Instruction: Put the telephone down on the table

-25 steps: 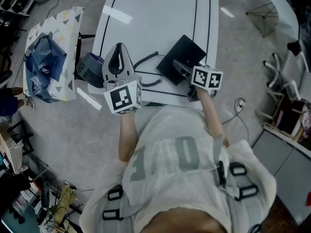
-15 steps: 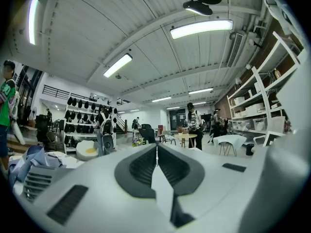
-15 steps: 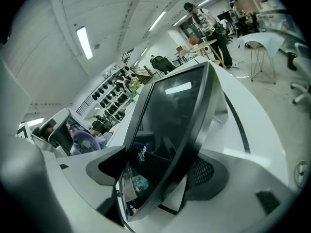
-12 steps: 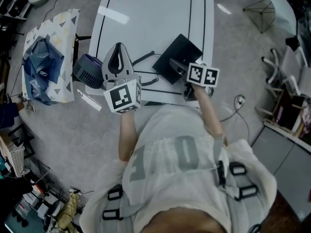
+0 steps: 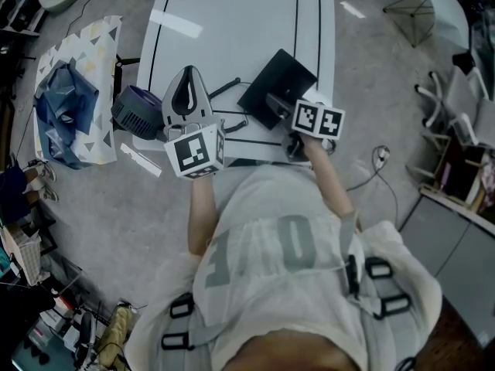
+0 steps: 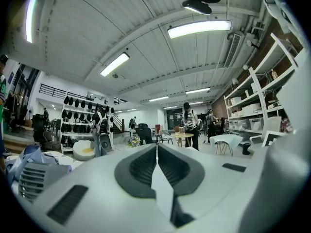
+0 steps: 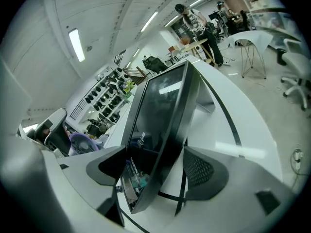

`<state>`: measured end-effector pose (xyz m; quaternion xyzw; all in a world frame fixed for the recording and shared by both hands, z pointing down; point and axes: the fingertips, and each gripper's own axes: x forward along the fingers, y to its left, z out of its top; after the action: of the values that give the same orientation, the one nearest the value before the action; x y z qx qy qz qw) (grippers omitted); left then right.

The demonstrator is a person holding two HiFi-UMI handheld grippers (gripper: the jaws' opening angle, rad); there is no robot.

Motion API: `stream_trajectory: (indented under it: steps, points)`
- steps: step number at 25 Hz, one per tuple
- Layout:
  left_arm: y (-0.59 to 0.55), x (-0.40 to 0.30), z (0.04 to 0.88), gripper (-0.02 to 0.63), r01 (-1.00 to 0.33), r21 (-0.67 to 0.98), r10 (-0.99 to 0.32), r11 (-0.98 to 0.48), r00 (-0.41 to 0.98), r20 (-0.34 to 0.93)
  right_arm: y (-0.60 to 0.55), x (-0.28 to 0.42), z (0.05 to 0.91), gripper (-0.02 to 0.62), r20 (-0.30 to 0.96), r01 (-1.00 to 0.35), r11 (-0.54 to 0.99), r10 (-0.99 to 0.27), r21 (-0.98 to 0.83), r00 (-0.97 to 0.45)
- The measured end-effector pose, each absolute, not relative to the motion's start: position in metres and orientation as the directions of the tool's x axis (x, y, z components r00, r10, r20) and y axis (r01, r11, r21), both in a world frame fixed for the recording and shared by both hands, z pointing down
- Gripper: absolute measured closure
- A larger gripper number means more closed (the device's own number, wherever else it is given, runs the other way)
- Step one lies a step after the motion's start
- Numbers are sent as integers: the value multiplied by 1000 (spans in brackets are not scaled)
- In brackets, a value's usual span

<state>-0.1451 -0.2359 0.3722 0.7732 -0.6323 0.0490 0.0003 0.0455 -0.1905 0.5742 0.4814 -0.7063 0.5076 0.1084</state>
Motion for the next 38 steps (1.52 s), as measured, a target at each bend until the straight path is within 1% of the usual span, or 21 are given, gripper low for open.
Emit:
stream_trajectory:
  steps: [18,26,32,38]
  points:
    - [-222,-103,382,594,-951,-50,-948,-307,300,104,-147,90,576,264,648,-784,-57,-601,-618,-468]
    - [-222,-92,378,594,-941,-48,-939,-336,331,94,-153,110,559,265,639,-811,-54,-647,-582,-415]
    - [-226,-87,370,594,-935,-55,-935,-351,347,76,-194,138,505,265,575,-894,13,-761,-449,-300]
    - [-231,-84,357,594,-929,-61,-931,-365,362,54,-222,133,433,273,422,-933,136,-863,-334,-277]
